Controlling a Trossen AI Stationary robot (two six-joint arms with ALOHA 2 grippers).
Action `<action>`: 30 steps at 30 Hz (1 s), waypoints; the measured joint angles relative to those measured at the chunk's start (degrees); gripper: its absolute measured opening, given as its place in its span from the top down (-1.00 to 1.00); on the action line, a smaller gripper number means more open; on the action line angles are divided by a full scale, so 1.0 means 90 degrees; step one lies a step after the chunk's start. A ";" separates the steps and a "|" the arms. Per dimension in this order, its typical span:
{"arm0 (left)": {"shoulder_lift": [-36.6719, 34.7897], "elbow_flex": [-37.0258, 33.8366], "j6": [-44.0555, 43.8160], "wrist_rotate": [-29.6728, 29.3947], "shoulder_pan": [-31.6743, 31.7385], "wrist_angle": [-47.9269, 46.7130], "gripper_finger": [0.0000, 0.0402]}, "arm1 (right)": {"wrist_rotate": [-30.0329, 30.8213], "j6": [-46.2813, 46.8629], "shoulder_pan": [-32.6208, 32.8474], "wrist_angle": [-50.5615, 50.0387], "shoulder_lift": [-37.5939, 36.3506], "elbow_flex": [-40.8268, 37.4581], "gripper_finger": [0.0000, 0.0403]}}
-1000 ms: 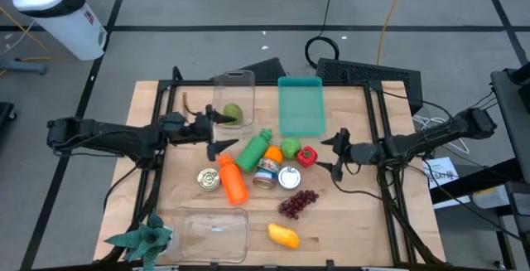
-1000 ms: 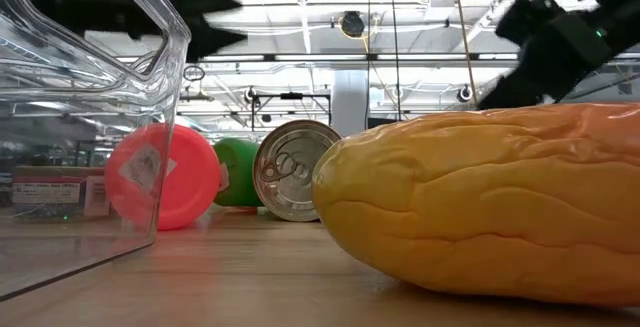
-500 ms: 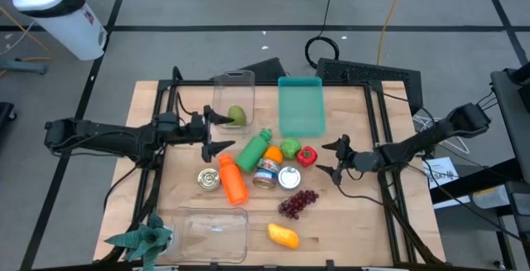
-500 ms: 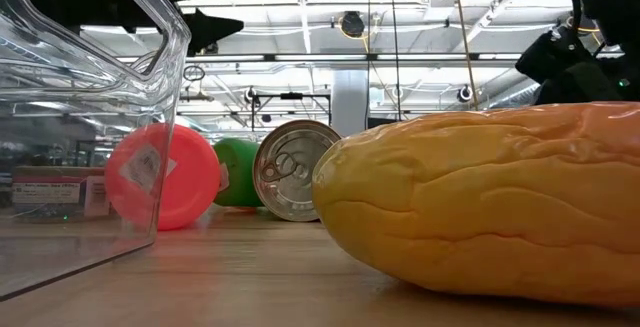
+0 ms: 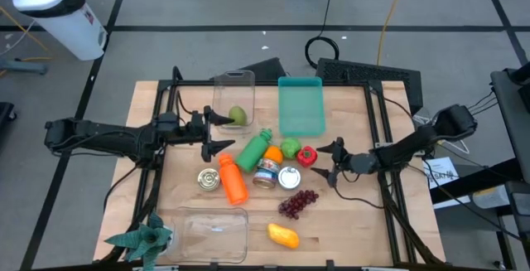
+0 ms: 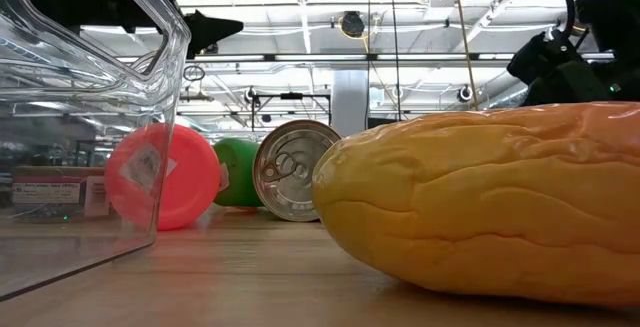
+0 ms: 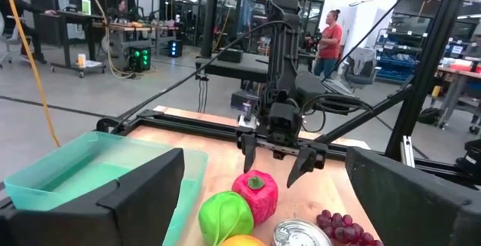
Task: Pick & Place Food Item
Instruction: Put the red bell pepper into the top transparent bin
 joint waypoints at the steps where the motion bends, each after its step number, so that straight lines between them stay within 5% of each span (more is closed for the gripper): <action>1: 0.0000 0.0000 0.0000 -0.0002 0.0002 0.0000 -0.90 | 0.0018 0.0013 -0.0002 0.0051 0.0113 0.0013 -0.83; 17: 0.0000 0.0000 -0.0169 -0.0002 0.0002 0.0000 -0.84 | 0.0165 -0.0032 -0.0323 0.0711 0.1358 0.0353 -0.80; 30: 0.0000 0.0000 -0.0107 -0.0005 0.0002 0.0000 -0.90 | 0.0139 -0.0246 -0.0335 0.0818 0.1420 0.0362 -0.32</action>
